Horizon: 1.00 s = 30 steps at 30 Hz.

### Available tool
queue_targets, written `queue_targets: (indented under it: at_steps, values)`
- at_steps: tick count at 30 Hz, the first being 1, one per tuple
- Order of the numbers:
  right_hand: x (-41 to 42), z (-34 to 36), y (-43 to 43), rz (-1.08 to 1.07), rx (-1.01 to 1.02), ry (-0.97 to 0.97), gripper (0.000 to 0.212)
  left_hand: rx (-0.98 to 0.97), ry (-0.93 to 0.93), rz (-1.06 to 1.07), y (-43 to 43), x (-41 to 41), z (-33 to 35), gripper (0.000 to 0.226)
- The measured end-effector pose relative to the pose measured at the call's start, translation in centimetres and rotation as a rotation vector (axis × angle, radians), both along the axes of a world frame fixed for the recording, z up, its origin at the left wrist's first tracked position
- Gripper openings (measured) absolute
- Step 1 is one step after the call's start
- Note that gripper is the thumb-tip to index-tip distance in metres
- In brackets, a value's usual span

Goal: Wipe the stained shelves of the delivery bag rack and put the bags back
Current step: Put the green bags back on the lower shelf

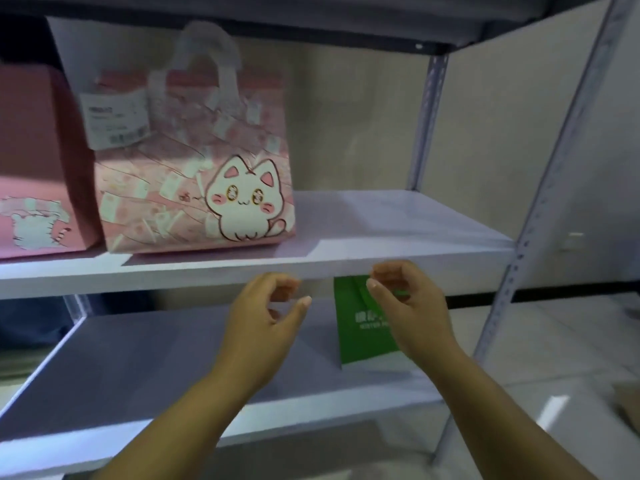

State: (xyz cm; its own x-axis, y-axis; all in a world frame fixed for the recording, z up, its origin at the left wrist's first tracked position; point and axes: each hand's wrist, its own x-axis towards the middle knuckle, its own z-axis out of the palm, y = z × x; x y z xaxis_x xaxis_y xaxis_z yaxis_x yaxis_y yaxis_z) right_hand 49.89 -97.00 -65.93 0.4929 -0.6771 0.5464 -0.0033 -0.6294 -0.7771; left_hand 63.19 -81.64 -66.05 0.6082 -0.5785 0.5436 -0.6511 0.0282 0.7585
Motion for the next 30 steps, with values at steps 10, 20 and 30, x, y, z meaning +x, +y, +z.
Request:
queue_targets:
  at_steps: [10, 20, 30]
  values:
    - [-5.6, -10.2, -7.8, -0.200, 0.185, 0.232, 0.009, 0.272, 0.091, -0.119, -7.9, -2.3, -10.6, 0.018]
    - [-5.1, -18.9, -15.1, -0.320, 0.302, 0.461, 0.031, 0.434, 0.212, -0.064, -15.0, 1.1, -19.6, 0.016]
    - [-1.5, -22.7, -17.8, -0.311, 0.338, 0.505, 0.060, 0.531, 0.308, 0.028, -19.6, 4.6, -24.1, 0.059]
